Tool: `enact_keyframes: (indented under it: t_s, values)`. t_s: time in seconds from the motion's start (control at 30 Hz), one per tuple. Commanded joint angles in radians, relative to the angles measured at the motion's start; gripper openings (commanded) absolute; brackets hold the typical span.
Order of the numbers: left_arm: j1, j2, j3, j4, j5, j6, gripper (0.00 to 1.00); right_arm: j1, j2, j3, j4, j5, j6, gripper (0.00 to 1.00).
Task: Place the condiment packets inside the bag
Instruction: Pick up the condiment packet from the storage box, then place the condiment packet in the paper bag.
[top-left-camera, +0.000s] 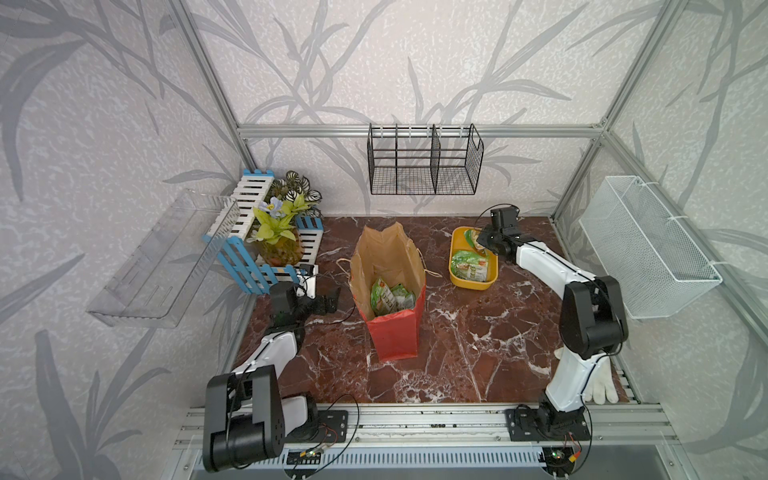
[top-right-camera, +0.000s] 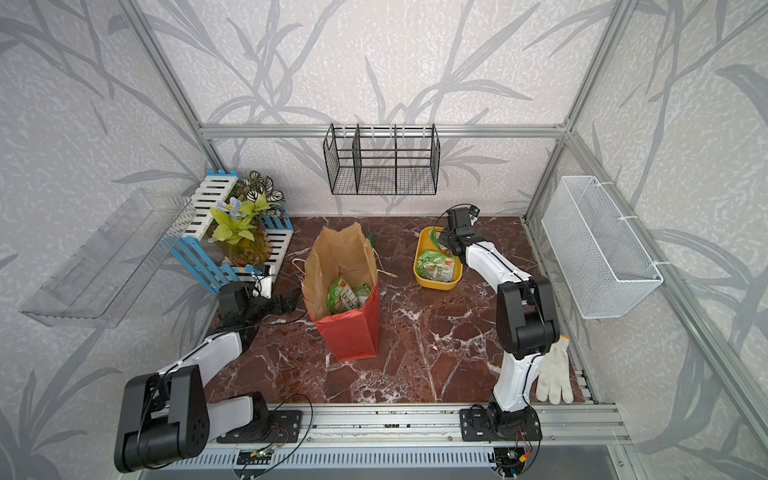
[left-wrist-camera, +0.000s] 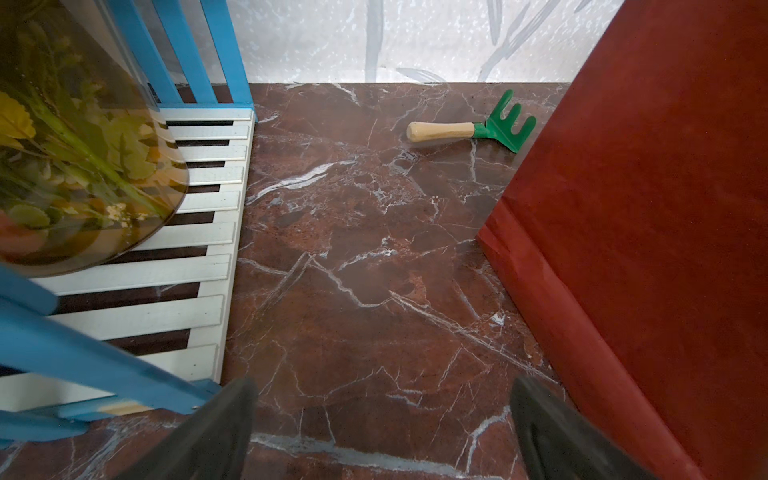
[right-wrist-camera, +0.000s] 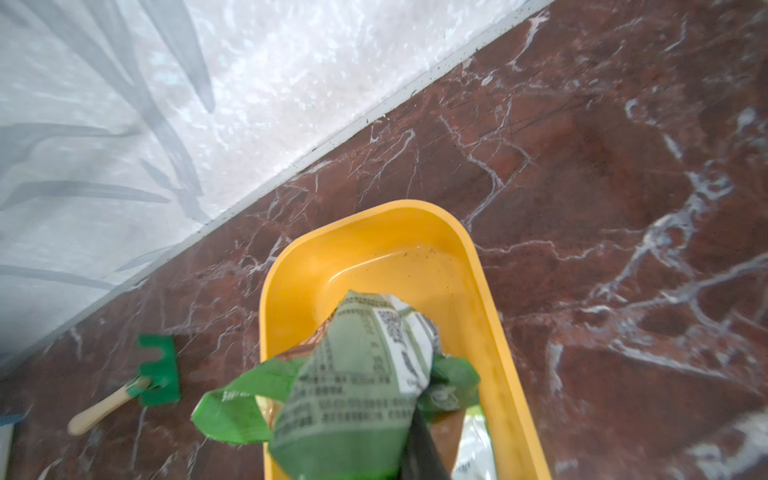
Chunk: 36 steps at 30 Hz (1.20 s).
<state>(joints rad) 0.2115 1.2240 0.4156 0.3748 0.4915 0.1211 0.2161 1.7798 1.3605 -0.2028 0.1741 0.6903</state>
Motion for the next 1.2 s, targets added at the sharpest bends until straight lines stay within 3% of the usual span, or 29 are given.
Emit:
enact_keyframes:
  t_s: [0.0,0.17,0.3,0.4,0.57,0.83,1.17]
  values:
    - [0.002,-0.015,-0.014,0.014,0.011,0.012,1.0,0.02,-0.179,-0.094,0.063,-0.012,-0.018,0.17]
    - [0.003,-0.027,-0.018,0.012,0.01,0.011,1.0,0.123,-0.381,-0.128,-0.013,0.028,-0.116,0.16]
    - [0.003,-0.035,-0.021,0.014,0.01,0.009,1.0,0.322,-0.491,-0.071,-0.06,0.103,-0.244,0.16]
    - [0.003,-0.031,-0.018,0.014,0.008,0.011,1.0,0.455,-0.489,0.023,-0.107,0.109,-0.306,0.16]
    - [0.003,-0.035,-0.02,0.014,0.004,0.012,1.0,0.594,-0.343,0.208,-0.203,0.088,-0.369,0.16]
    - [0.003,-0.037,-0.021,0.014,0.006,0.011,1.0,0.726,-0.087,0.518,-0.393,0.089,-0.509,0.17]
    - [0.003,-0.033,-0.02,0.015,0.005,0.011,1.0,0.743,0.116,0.876,-0.776,0.022,-0.701,0.22]
